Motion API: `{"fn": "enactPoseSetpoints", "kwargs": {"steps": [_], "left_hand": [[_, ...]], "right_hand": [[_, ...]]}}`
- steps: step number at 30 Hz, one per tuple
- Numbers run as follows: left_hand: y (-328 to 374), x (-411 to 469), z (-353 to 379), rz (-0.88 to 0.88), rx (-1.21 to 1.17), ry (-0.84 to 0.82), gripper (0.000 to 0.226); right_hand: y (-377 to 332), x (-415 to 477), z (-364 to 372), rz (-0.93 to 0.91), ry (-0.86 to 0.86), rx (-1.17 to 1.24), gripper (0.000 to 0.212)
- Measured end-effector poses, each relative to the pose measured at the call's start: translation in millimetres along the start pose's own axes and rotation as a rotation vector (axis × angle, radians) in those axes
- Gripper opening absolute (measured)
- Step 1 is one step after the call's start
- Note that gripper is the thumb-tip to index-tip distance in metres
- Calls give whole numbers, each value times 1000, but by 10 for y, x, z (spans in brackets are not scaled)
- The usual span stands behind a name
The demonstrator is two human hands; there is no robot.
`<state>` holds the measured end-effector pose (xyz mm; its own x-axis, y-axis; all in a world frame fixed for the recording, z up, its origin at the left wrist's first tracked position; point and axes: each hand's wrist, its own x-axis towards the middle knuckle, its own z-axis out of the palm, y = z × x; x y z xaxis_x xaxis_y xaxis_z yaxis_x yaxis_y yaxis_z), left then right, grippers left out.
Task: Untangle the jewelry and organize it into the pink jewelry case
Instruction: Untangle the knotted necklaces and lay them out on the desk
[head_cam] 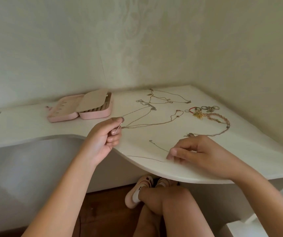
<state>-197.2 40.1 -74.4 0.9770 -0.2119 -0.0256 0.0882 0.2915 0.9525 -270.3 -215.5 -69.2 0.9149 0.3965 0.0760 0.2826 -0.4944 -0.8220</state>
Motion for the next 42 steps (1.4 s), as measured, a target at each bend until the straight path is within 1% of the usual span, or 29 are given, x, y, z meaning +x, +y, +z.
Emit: {"fn": "enactPoseSetpoints", "kwargs": {"steps": [2,3,6,7,10,16,19,24,28,30,32,34,36,37,39,41,42], "left_hand": [[-29,-13,-24,7,34,2,18],[-41,-11,-32,13,48,3,17],[-64,9,-36,26,86,6,10],[-73,20,-35,30,98,7,11],[-91,36,-35,29,119,2,12],[-91,73,-73,17,105,-14,11],[-91,122,-76,18,113,-11,11],[-89,208,-69,18,142,-12,12],[-77,238,-37,9,127,2,10],[-59,222,1,4,109,-18,9],[-20,188,58,12,101,-57,10],[45,153,112,53,124,-81,11],[124,114,139,127,175,-72,10],[160,94,145,168,190,-73,10],[218,45,150,228,202,-82,12],[252,-17,162,251,199,-81,16],[244,-37,169,254,191,-88,14]], "right_hand": [[13,72,1,-2,39,-13,15],[22,138,-9,-8,67,-42,14],[46,441,-60,11,112,-196,18],[53,554,-75,28,88,-225,17],[45,845,-102,74,-52,-256,13],[-19,1153,-168,86,-309,-209,13],[-18,1248,-177,75,-402,-188,13],[22,1330,-210,51,-495,-154,12],[57,1326,-191,45,-485,-129,10],[58,1306,-155,27,-419,-80,14],[14,1287,-72,11,-384,24,26],[-54,1262,54,-34,-467,194,34],[-96,1220,153,-28,-555,360,36],[-106,1190,168,6,-579,433,35],[-126,1124,142,52,-579,543,24],[-154,1067,90,50,-505,594,11],[-162,1041,65,45,-464,600,9]]}}
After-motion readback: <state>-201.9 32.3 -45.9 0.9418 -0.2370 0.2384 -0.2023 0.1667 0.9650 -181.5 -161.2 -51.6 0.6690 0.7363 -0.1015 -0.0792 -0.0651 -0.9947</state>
